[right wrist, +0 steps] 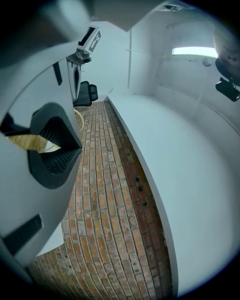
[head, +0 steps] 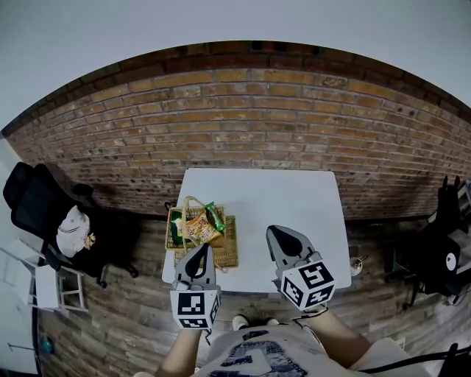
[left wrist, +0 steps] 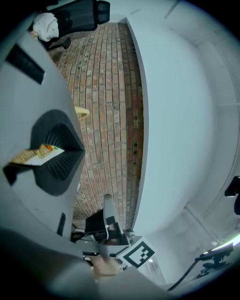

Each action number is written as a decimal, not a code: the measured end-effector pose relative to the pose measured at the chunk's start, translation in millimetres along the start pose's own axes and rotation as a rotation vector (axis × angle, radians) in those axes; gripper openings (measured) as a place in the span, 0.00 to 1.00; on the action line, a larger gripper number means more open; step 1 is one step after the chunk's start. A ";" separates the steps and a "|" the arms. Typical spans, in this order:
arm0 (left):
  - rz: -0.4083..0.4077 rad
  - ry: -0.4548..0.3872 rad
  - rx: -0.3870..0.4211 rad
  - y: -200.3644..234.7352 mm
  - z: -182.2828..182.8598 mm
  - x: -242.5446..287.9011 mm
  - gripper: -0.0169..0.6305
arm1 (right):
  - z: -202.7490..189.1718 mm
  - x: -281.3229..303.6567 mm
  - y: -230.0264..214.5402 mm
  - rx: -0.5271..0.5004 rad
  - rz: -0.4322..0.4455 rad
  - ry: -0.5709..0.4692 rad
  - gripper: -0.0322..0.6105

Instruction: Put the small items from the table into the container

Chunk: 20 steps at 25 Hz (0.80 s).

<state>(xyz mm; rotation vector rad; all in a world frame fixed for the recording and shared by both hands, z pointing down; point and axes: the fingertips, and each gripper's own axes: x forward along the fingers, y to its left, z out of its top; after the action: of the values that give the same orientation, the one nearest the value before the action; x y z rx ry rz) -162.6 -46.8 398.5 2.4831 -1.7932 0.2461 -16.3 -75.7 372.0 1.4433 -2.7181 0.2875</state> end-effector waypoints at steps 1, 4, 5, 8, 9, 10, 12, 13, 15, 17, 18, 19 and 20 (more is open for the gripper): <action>-0.002 -0.001 0.002 -6.9 2.2 1.6 0.10 | 1.1 -4.5 -4.7 0.001 0.001 -0.002 0.08; -0.007 -0.002 0.007 -27.2 8.0 6.0 0.10 | 3.2 -17.0 -17.5 0.011 0.006 -0.006 0.08; -0.010 -0.001 0.009 -33.5 9.5 6.9 0.10 | 3.4 -20.9 -21.0 0.015 0.008 -0.008 0.08; -0.016 0.000 0.010 -49.5 11.8 8.9 0.10 | 2.1 -30.2 -29.7 0.026 0.013 -0.011 0.08; -0.017 0.000 0.010 -53.6 11.9 9.8 0.10 | 1.1 -32.5 -32.2 0.030 0.015 -0.011 0.08; -0.018 0.001 0.010 -57.4 12.0 10.8 0.10 | -0.3 -34.6 -34.5 0.034 0.018 -0.011 0.08; -0.019 0.005 0.013 -64.5 12.2 12.6 0.10 | -3.1 -38.5 -38.4 0.039 0.024 -0.010 0.08; -0.019 0.006 0.014 -67.8 12.6 13.2 0.10 | -4.3 -40.5 -40.0 0.041 0.026 -0.009 0.08; -0.019 0.005 0.012 -73.1 14.1 14.3 0.10 | -6.5 -43.9 -42.5 0.044 0.031 -0.005 0.08; -0.016 0.000 0.002 -76.0 15.0 15.3 0.10 | -7.9 -45.7 -44.2 0.047 0.034 -0.001 0.08; -0.014 -0.002 -0.003 -76.5 15.1 15.6 0.10 | -8.2 -45.7 -44.6 0.048 0.036 0.000 0.08; -0.012 -0.001 -0.004 -76.9 14.8 15.8 0.10 | -8.4 -45.5 -44.6 0.048 0.039 0.000 0.08; -0.010 0.001 -0.002 -77.4 14.1 15.8 0.10 | -8.4 -45.3 -44.3 0.048 0.042 0.000 0.08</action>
<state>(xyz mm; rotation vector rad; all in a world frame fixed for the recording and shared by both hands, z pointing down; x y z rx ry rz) -83.2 -39.1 390.3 2.4897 -1.7793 0.2447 45.4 -61.4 380.5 1.3986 -2.7625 0.3572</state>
